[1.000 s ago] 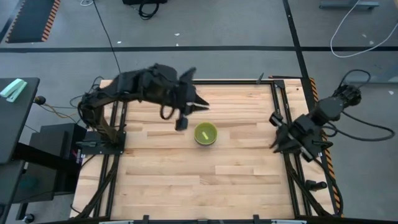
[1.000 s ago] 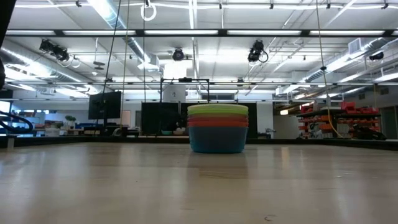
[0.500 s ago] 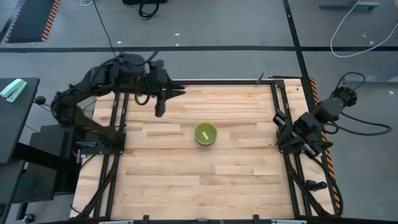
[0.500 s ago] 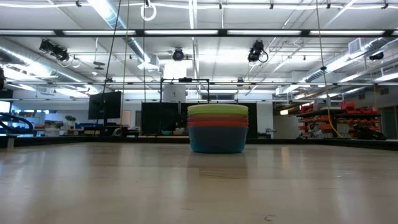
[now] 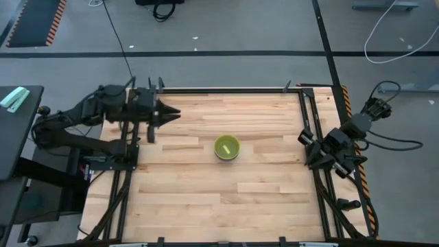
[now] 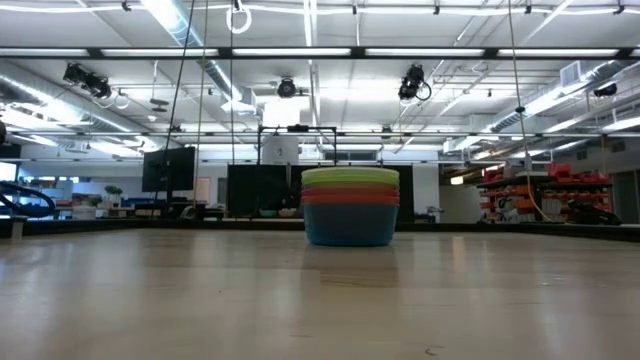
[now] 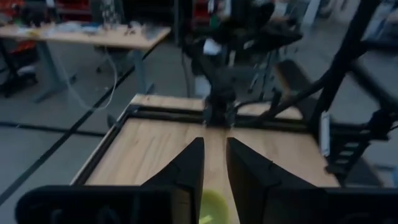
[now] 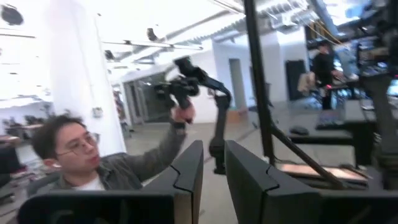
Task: Nest bowls inside each other
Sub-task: Return to Home Position
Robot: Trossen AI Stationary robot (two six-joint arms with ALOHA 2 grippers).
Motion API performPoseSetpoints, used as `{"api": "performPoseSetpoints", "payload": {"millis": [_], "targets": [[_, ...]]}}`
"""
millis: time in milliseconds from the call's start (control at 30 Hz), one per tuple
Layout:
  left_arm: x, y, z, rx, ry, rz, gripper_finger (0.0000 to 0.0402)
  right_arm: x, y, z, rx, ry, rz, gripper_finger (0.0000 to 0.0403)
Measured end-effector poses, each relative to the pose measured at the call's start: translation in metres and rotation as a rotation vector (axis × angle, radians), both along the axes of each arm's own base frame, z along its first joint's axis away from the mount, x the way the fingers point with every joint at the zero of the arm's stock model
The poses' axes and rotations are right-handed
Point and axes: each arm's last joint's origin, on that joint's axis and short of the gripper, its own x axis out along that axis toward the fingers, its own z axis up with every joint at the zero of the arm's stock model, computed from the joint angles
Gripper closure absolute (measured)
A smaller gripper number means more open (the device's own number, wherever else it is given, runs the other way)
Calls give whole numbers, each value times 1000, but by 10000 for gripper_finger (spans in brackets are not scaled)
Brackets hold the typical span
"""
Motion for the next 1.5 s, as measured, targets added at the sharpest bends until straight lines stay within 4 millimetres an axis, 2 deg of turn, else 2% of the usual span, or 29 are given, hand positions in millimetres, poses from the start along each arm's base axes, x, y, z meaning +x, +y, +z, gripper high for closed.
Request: {"api": "performPoseSetpoints", "payload": {"millis": [200, 300, 433, 633, 800, 1500], "targets": [[-19, -8, -26, 2, -138, -37, 322, 5, 6, -17, 36, -76, 60, 328], [-26, -9, -39, 1, -135, -45, 322, 7, 8, -26, 52, -70, 83, 328], [-32, -12, -64, -15, -108, -56, 321, 9, 11, -39, 67, -89, 98, 328], [-39, -16, -94, -15, -228, -88, 327, 5, 15, -52, 120, -208, 138, 328], [-48, -17, -102, -6, -293, -95, 327, 0, 17, -51, 134, -299, 160, 328], [-83, -17, -137, -5, -433, -96, 323, -4, 25, -53, 65, -346, 197, 328]]}}
